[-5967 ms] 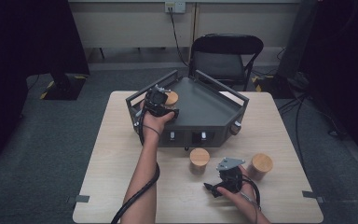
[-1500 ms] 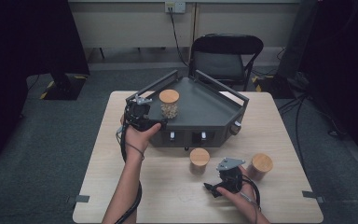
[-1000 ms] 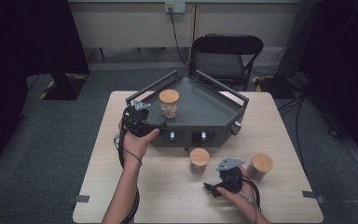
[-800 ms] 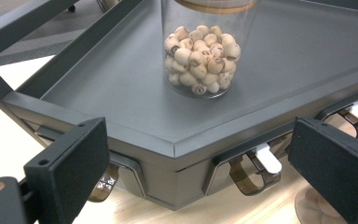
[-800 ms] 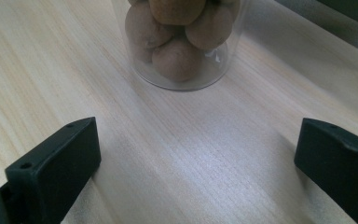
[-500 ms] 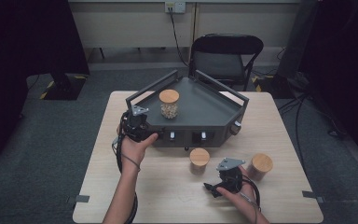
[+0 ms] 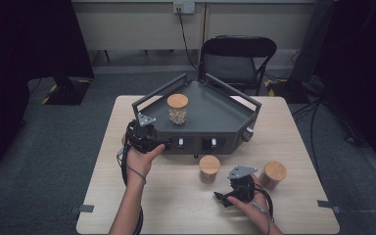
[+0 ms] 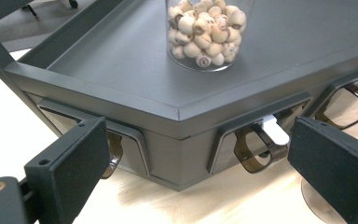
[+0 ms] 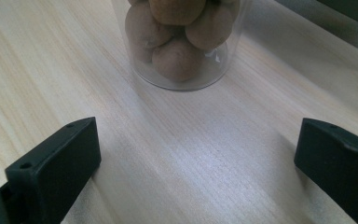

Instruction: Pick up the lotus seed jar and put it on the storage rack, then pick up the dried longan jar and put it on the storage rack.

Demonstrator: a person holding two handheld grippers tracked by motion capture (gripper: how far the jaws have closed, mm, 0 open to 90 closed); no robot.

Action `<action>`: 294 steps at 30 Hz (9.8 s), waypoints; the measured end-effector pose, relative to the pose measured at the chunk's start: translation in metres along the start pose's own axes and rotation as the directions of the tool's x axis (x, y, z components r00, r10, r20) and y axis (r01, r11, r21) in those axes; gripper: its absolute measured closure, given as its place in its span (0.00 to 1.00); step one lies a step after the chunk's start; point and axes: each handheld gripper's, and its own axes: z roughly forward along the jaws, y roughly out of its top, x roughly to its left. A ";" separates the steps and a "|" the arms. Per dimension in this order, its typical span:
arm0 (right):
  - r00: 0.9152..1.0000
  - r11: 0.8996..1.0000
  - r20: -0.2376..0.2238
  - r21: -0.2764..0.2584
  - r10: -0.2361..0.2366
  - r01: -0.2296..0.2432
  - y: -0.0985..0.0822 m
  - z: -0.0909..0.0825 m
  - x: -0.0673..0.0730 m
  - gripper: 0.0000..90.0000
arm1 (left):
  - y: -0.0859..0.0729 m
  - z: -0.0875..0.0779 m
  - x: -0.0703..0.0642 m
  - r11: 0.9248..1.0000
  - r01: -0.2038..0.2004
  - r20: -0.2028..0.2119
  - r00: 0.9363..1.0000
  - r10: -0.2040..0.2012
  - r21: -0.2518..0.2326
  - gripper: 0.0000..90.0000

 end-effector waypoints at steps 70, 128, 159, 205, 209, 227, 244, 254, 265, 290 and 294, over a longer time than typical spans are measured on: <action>1.000 1.000 0.000 0.000 0.000 0.000 0.000 0.000 0.000 0.00 | -0.058 -0.002 0.003 0.999 0.028 0.006 1.000 -0.028 0.040 0.05; 1.000 1.000 0.000 0.001 0.001 -0.001 0.000 -0.001 0.002 0.00 | -0.103 0.015 -0.001 0.990 0.066 -0.004 0.998 -0.066 0.125 0.06; 1.000 1.000 0.000 0.001 0.001 -0.001 0.000 -0.001 0.002 0.00 | -0.121 0.017 -0.009 0.987 0.022 -0.011 1.000 -0.021 0.161 0.06; 1.000 1.000 0.001 0.002 0.002 -0.002 0.000 -0.001 0.002 0.00 | -0.138 0.017 -0.019 0.989 -0.036 -0.031 0.999 0.041 0.146 0.00; 1.000 1.000 0.001 0.002 0.002 -0.002 0.000 -0.001 0.002 0.00 | -0.138 0.017 -0.019 0.989 -0.036 -0.031 0.999 0.041 0.145 0.00; 1.000 1.000 -0.004 0.004 -0.002 0.002 0.001 0.000 0.001 0.00 | -0.139 0.015 -0.018 0.988 -0.042 -0.022 0.999 0.045 0.145 0.00; 1.000 1.000 -0.018 0.003 -0.011 0.011 0.004 0.002 0.003 0.00 | -0.139 0.015 -0.017 0.989 -0.043 -0.019 0.999 0.046 0.145 0.00; 1.000 1.000 -0.025 -0.016 0.018 -0.019 0.010 0.007 0.004 0.01 | -0.140 0.015 -0.017 0.989 -0.044 -0.017 0.999 0.047 0.144 0.00; 1.000 0.998 -0.021 -0.060 0.022 -0.023 0.022 0.011 0.005 0.07 | -0.140 0.014 -0.017 0.988 -0.045 -0.016 0.999 0.048 0.144 0.00; 1.000 0.991 -0.020 -0.129 0.017 -0.020 0.021 0.026 0.003 0.28 | -0.140 0.014 -0.016 0.988 -0.051 -0.009 0.999 0.053 0.146 0.00; 1.000 0.992 -0.026 -0.126 0.004 -0.007 0.022 0.025 0.003 0.28 | -0.140 0.014 -0.016 0.988 -0.051 -0.010 0.999 0.053 0.146 0.00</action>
